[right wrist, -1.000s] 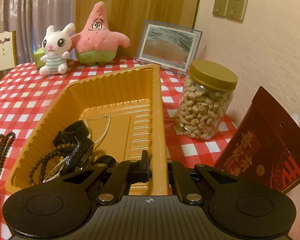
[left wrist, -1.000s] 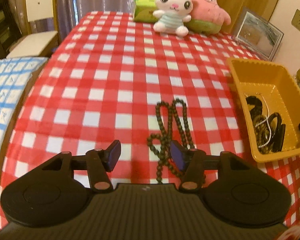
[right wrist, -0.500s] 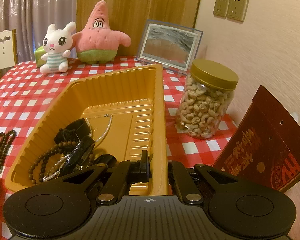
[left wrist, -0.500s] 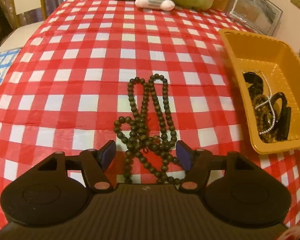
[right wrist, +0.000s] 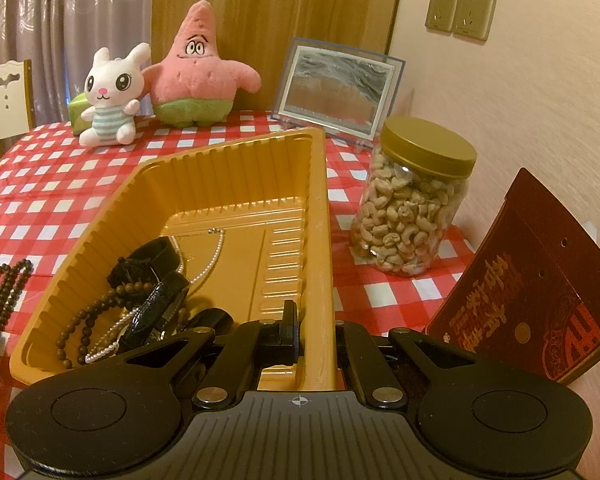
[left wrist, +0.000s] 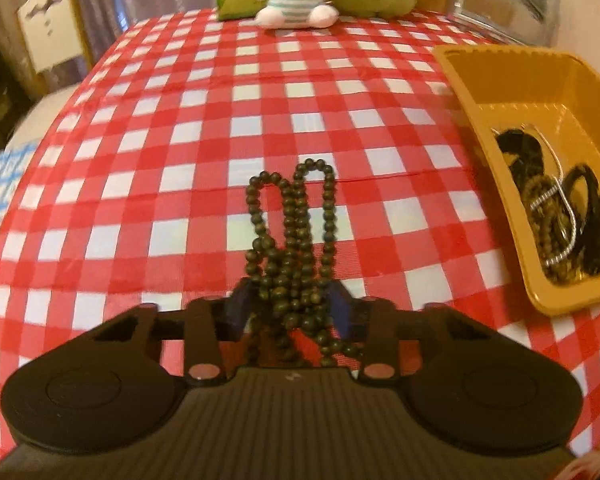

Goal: Organize jewelry
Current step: 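Grasp the dark bead strand on the table with the left gripper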

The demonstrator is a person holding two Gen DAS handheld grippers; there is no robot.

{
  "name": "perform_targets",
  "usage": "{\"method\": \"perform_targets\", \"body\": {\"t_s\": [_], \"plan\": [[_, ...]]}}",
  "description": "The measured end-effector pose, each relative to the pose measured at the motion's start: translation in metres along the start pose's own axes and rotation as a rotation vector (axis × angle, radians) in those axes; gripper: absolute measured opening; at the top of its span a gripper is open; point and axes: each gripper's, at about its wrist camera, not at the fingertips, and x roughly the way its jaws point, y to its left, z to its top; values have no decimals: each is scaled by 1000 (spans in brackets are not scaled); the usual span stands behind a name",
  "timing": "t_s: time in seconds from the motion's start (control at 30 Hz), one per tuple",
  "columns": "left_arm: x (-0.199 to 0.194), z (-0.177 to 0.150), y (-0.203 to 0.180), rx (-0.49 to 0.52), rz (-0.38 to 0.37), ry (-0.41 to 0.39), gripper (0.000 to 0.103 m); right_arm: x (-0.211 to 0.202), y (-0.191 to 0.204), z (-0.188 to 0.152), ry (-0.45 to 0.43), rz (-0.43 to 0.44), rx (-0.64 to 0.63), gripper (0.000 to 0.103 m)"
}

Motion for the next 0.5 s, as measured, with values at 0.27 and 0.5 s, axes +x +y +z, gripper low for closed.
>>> {"method": "perform_targets", "body": {"t_s": [0.27,0.5], "plan": [[-5,0,9,14,-53,9,13,1,0,0,-2,2,-1,3],[-36,9,34,-23,-86,-35,6,1,0,-1,-4,4,-1,3]]}}
